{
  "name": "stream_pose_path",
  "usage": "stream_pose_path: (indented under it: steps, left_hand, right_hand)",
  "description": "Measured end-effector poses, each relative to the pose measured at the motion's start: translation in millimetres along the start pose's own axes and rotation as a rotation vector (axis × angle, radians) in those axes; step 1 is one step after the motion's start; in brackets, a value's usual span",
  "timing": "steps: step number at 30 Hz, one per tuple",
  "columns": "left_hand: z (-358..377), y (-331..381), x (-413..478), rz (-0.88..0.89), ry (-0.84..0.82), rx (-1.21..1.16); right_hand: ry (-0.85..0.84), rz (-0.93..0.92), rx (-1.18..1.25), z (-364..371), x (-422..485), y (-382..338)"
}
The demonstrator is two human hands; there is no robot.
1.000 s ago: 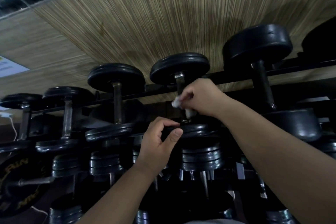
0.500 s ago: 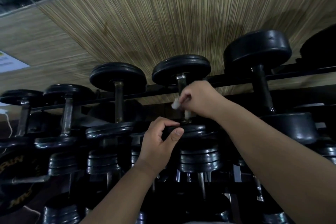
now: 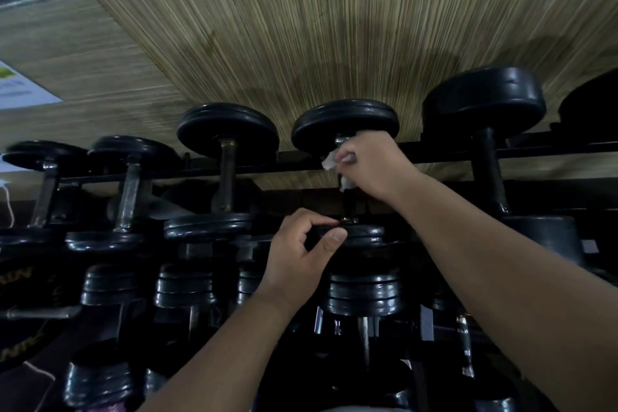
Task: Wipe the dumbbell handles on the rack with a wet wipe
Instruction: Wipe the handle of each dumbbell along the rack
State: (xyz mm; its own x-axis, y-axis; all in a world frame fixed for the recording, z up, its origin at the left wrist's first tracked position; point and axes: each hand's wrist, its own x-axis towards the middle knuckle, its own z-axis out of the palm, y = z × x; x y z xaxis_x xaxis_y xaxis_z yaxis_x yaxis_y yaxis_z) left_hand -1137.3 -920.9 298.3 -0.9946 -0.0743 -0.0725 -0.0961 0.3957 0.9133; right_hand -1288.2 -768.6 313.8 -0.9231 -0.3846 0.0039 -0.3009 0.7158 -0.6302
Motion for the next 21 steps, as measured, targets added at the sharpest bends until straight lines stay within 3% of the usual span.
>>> stream_pose_path:
  steps: [2, 9, 17, 21]
  left_hand:
    - [0, -2, 0, -0.001, 0.003, -0.008]
    - [0, -3, -1, 0.000, -0.003, -0.051]
    - [0, -10, 1, 0.054, 0.008, -0.024]
    - [2, -13, 1, 0.039, 0.007, -0.026]
  right_hand:
    - [-0.010, -0.010, 0.006, 3, 2, 2]
    - [-0.427, -0.244, -0.289, 5, -13, -8]
    - [-0.079, -0.191, -0.273, 0, 13, -2]
    - [-0.236, -0.148, -0.152, 3, -21, -9]
